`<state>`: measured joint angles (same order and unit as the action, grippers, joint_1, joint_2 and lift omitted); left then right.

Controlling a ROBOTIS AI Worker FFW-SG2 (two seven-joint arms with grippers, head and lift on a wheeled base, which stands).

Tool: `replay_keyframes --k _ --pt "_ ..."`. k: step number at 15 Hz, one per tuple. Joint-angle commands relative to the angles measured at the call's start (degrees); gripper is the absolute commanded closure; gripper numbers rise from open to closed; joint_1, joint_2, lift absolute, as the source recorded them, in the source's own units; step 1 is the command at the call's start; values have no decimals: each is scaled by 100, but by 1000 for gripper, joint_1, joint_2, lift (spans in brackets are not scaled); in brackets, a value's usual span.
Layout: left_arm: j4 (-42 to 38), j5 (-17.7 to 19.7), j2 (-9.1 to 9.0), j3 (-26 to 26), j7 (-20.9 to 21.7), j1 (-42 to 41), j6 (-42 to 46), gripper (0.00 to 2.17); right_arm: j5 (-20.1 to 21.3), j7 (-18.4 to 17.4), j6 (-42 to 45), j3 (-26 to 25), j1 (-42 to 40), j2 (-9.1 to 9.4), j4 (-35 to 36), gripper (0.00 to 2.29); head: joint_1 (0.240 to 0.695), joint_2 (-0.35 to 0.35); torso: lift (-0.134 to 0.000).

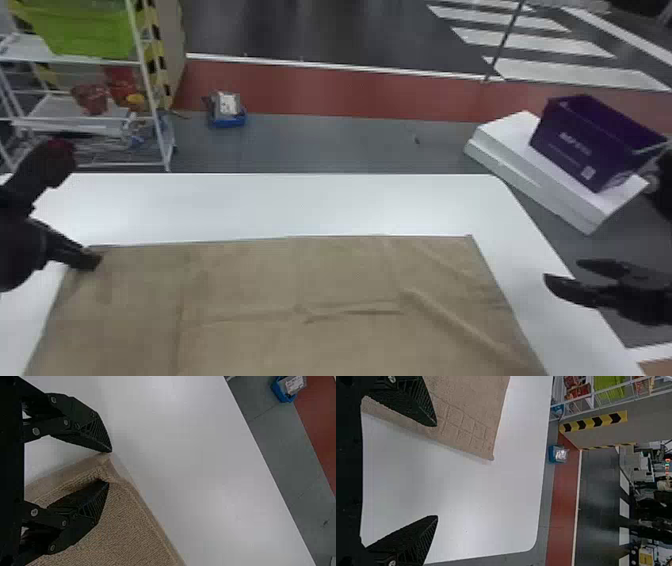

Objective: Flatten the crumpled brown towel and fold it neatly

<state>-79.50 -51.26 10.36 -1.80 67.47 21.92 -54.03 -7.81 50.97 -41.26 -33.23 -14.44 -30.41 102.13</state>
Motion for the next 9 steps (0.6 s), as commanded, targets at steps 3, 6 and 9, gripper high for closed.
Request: replay_keyframes --k 3,6,9 --pt "-13 19 1 -40 82 5 -7 620 8 9 -1 0 11 -9 0 46 695 -199 -124" --pt "-57 19 1 -84 91 14 -7 620 8 9 -1 -8 11 -18 0 46 695 -199 -124" --pt "-83 28 1 -137 91 22 -25 620 8 9 -1 0 11 -26 0 46 695 -197 -124"
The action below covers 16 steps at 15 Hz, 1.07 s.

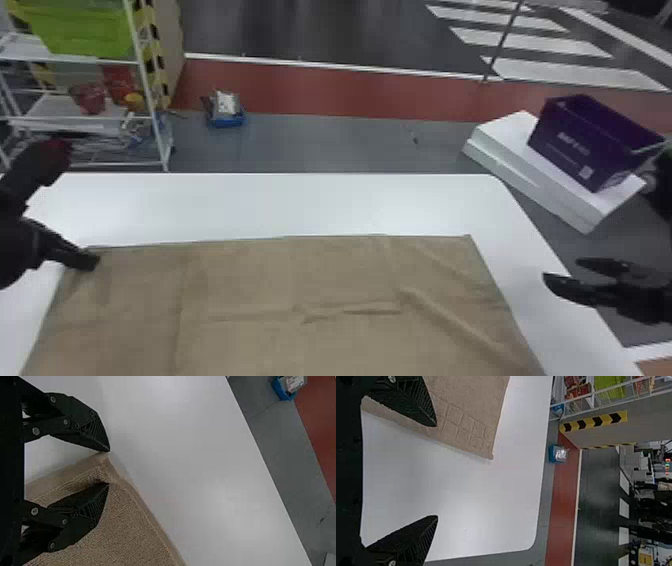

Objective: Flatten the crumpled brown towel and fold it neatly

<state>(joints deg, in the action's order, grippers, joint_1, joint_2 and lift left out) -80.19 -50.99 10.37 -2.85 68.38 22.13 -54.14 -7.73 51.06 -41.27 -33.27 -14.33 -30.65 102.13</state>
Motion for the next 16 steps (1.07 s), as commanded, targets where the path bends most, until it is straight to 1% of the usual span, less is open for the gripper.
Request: replay_keyframes --k 1,6,7,8,9,13,16 --pt "-14 -7 0 -66 0 2 4 620 0 0 0 5 0 -2 0 46 695 -196 -124" --pt "-23 -16 9 -92 26 11 4 630 0 0 0 5 0 -2 -9 46 695 -190 -124" --pt "-23 -25 9 -92 18 2 4 680 0 0 0 5 0 -2 -9 46 695 -190 -124" --pt "-23 -25 0 -92 9 11 -14 873 0 0 0 5 0 -2 -9 46 695 -190 -124" --pt "-31 -16 9 -101 9 11 -14 994 0 0 0 -4 0 -2 -9 46 695 -189 -124" --pt "-172 -16 0 -128 0 -77 4 998 0 0 18 -4 0 -2 -18 46 695 -188 -124" --pt "-497 -7 0 -136 9 -262 -14 998 -35 -167 53 13 35 33 -18 46 695 -191 -124"
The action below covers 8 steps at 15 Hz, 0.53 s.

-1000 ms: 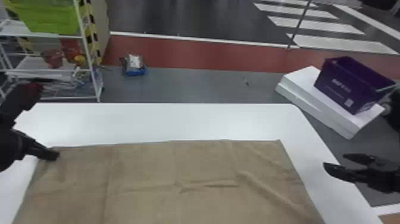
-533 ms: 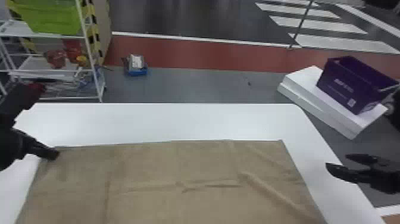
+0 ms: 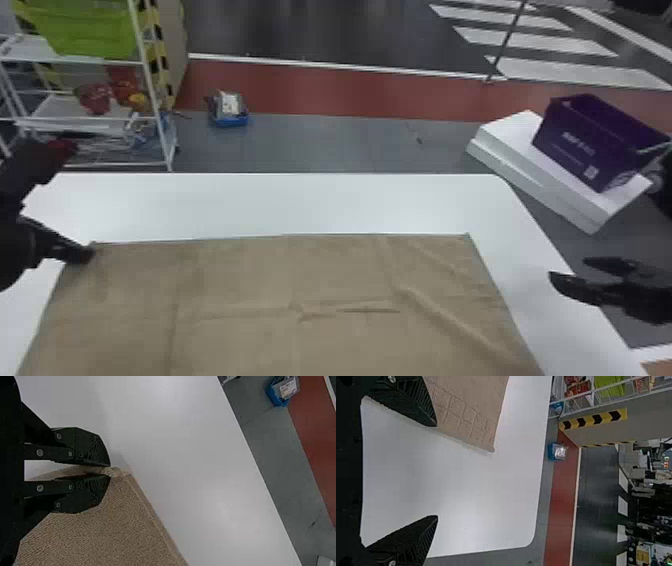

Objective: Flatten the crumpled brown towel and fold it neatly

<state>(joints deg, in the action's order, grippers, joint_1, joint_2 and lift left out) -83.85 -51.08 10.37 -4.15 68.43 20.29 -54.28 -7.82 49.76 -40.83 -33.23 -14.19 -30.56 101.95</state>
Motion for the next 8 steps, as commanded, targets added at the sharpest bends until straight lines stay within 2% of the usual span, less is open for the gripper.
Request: replay_keyframes --k 1,3,6,8 --pt "-184 1 0 -7 12 -104 0 998 -26 -160 -62 71 110 41 0 46 695 -193 -124" --pt "-255 1 -9 -7 12 -183 0 994 26 -450 -273 300 523 32 -237 60 695 -195 -124" --pt "-272 1 -35 -7 12 -218 0 994 185 -617 -782 845 1428 41 -747 97 695 -195 -124" --pt "-290 -7 -35 -7 12 -245 0 994 325 -687 -888 1258 1868 146 -1019 154 695 -180 -124"
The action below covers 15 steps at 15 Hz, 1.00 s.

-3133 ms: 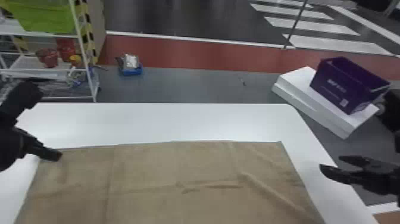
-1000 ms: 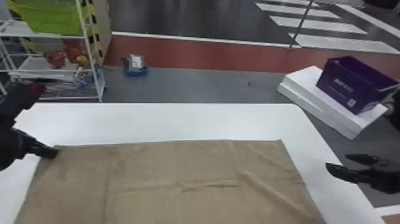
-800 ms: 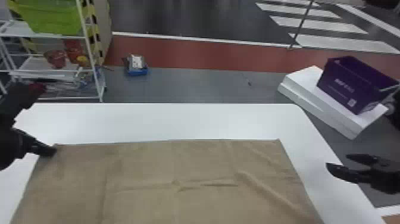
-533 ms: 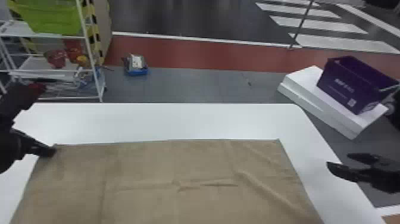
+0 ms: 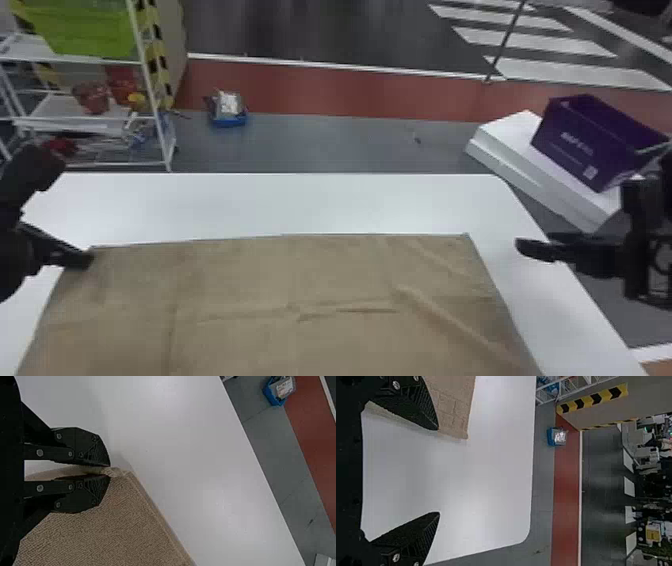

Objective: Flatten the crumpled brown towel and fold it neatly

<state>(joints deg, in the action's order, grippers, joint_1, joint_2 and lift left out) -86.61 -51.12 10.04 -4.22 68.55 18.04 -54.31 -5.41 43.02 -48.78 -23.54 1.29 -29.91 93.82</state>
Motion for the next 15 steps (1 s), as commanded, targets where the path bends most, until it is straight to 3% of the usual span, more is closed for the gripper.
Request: replay_keyframes --k 1,6,10,15 --pt "-41 -3 -2 -9 0 -37 4 994 102 -39 -128 402 451 153 -320 198 695 -170 -124" --pt "-190 6 6 -18 44 -125 -14 994 269 -57 -58 851 820 258 -971 289 695 -121 -124" --pt "-190 6 -20 -9 44 -143 -14 998 269 -101 153 982 1092 355 -1366 289 695 -115 -124" --pt "-269 6 -20 -18 53 -231 -14 994 576 -127 153 1308 1374 434 -1621 350 695 -106 -124"
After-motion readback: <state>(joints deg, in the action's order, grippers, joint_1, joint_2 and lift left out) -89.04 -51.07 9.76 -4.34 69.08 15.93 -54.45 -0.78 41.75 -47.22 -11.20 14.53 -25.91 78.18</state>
